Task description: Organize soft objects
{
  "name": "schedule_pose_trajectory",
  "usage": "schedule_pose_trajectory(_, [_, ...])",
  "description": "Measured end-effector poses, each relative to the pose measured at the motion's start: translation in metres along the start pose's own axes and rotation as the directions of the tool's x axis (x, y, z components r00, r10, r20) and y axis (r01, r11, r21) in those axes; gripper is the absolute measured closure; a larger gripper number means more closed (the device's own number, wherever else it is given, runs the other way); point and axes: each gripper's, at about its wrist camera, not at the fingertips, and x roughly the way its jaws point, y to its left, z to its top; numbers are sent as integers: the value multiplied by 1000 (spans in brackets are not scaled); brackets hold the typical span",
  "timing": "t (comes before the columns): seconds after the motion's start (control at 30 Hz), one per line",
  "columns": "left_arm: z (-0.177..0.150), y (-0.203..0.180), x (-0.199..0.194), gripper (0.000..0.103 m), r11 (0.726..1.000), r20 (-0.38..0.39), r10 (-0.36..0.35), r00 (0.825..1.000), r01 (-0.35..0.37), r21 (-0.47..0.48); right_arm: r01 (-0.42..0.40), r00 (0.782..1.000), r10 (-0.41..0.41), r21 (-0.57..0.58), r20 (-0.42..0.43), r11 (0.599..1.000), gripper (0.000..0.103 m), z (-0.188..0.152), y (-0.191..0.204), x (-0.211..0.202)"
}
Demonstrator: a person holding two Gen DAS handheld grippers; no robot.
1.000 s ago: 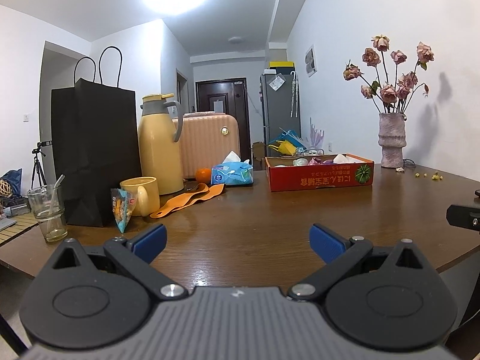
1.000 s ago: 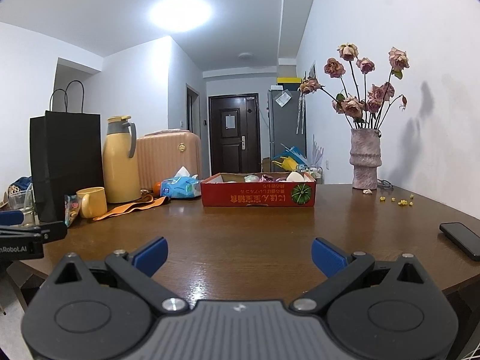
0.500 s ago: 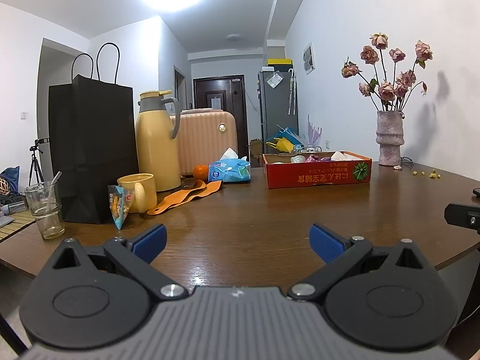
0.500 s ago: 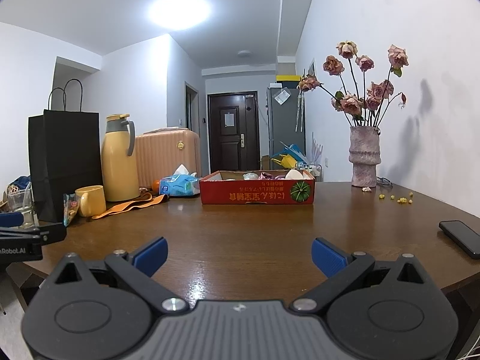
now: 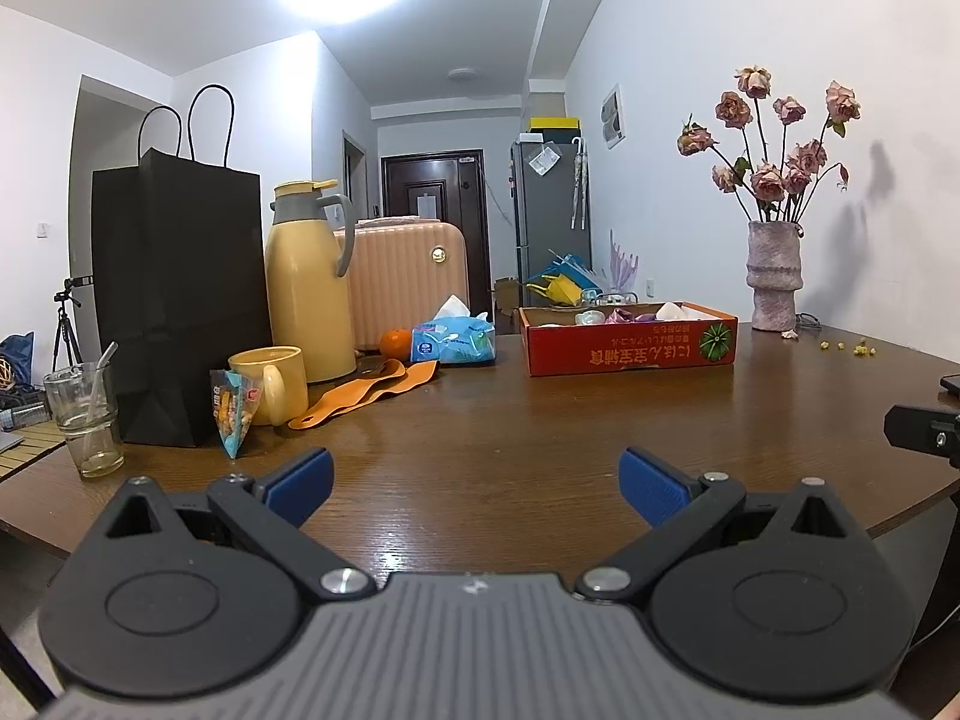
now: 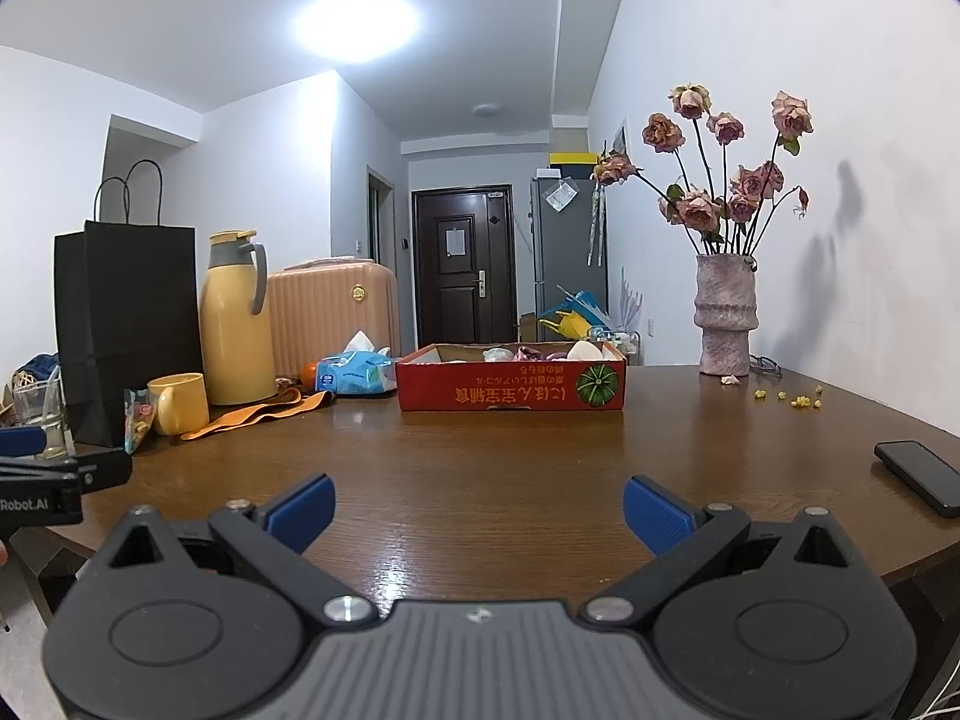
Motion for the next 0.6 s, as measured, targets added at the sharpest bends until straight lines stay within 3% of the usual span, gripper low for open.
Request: schedule_pose_trajectory(0.6, [0, 1, -3, 0, 1000, 12, -13, 1000, 13, -17, -1, 1000, 1, 0, 3, 1000, 0, -1, 0, 0])
